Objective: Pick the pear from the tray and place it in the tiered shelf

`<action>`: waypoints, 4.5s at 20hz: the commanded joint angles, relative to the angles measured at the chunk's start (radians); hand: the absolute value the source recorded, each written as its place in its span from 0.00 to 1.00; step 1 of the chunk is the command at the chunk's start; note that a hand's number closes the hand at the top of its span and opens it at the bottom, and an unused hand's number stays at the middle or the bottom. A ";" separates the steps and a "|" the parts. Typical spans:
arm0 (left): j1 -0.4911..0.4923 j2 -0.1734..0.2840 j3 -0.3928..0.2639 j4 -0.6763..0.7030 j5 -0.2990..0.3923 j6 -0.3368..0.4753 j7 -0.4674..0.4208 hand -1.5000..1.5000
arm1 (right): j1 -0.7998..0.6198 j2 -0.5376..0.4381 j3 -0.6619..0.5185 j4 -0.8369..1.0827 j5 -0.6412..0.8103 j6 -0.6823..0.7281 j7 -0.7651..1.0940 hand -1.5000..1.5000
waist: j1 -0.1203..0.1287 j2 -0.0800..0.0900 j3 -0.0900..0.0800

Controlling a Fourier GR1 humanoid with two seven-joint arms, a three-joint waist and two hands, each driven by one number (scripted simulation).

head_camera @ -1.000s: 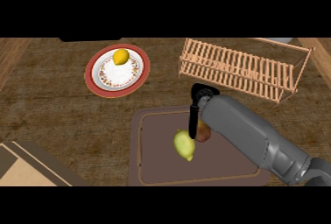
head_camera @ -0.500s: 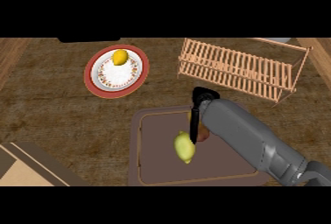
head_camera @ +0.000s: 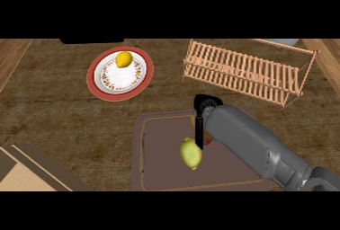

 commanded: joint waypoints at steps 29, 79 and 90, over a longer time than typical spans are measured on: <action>-0.149 -0.069 0.023 -0.081 0.000 -0.018 -0.107 0.50 | -0.366 0.019 -0.179 -0.272 0.401 -0.727 0.125 1.00 | -0.128 -0.053 -0.005; -0.265 -0.111 0.039 -0.061 -0.031 -0.106 -0.135 0.50 | -0.384 -0.411 -0.425 -0.161 0.335 -0.534 -0.120 1.00 | -0.034 0.017 -0.002; -0.285 -0.124 0.049 -0.056 -0.049 -0.101 -0.100 0.50 | -0.399 -0.423 -0.495 -0.119 0.310 -0.569 -0.134 1.00 | -0.039 0.017 -0.001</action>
